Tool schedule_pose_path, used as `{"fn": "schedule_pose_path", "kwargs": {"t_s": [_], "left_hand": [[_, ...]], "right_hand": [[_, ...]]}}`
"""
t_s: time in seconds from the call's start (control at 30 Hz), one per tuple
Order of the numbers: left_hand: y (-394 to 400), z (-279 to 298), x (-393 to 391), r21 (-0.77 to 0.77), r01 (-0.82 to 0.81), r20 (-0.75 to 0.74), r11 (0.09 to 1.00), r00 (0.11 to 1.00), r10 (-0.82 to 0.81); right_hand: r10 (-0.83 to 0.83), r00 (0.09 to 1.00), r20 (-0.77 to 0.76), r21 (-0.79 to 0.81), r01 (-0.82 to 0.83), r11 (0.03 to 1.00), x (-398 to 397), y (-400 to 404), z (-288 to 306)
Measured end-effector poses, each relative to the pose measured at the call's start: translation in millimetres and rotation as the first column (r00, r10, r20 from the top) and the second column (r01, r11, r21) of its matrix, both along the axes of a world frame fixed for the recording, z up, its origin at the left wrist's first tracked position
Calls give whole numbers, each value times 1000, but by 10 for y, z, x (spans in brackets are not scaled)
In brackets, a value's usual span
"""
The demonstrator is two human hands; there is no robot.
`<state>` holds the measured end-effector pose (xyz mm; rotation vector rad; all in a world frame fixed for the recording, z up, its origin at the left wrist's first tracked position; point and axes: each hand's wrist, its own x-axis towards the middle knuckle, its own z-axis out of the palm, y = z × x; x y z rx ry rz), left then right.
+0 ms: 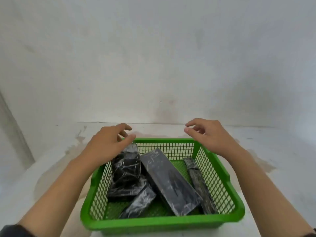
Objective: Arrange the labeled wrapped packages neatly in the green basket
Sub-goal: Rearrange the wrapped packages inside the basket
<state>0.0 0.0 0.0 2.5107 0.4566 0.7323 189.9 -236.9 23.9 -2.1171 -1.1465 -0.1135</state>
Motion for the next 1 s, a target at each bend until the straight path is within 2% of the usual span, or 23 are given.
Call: {"fn": "schedule_pose_path", "kwargs": {"t_s": [0.07,0.17,0.27,0.33,0.43,0.5,0.67,0.77,0.83,0.9,1.0], "left_hand": [[-43,-77,-151,-41,42,-37,998,998,-44],[-2,-286,-360,-104,73,8,992,997,-72],[54,-454,-463,-195,-16,101,981,994,37],[64,-582,-474,-234,-110,104,966,985,137],[59,-694,-446,-415,-210,110,885,954,278],[48,-723,-437,-459,-212,124,863,946,299],[48,-695,-453,-400,-240,87,885,951,297],[25,-610,-457,-348,-250,29,903,960,277],[2,-530,-449,-284,-275,-11,919,959,283],[-66,-414,-436,-147,-309,-10,939,950,311],[-313,-189,-371,-23,-234,105,972,966,235]], "right_hand": [[-65,998,-21,-5,64,998,-60,-87,-79],[-111,988,-107,-127,97,987,-88,-157,-268],[-145,977,-158,-251,102,963,-113,-125,-403],[-191,970,-152,-322,135,937,-118,-90,-472],[-224,973,-55,-573,153,805,-165,4,-548],[-212,977,-28,-685,135,715,-206,54,-609],[-257,966,-24,-752,152,641,-257,67,-652],[-256,966,-26,-748,152,646,-286,59,-599],[-260,965,-34,-717,158,679,-276,37,-534],[-275,959,-64,-667,163,727,-254,-21,-434],[-235,952,-194,-478,117,871,-217,-186,-277]]}}
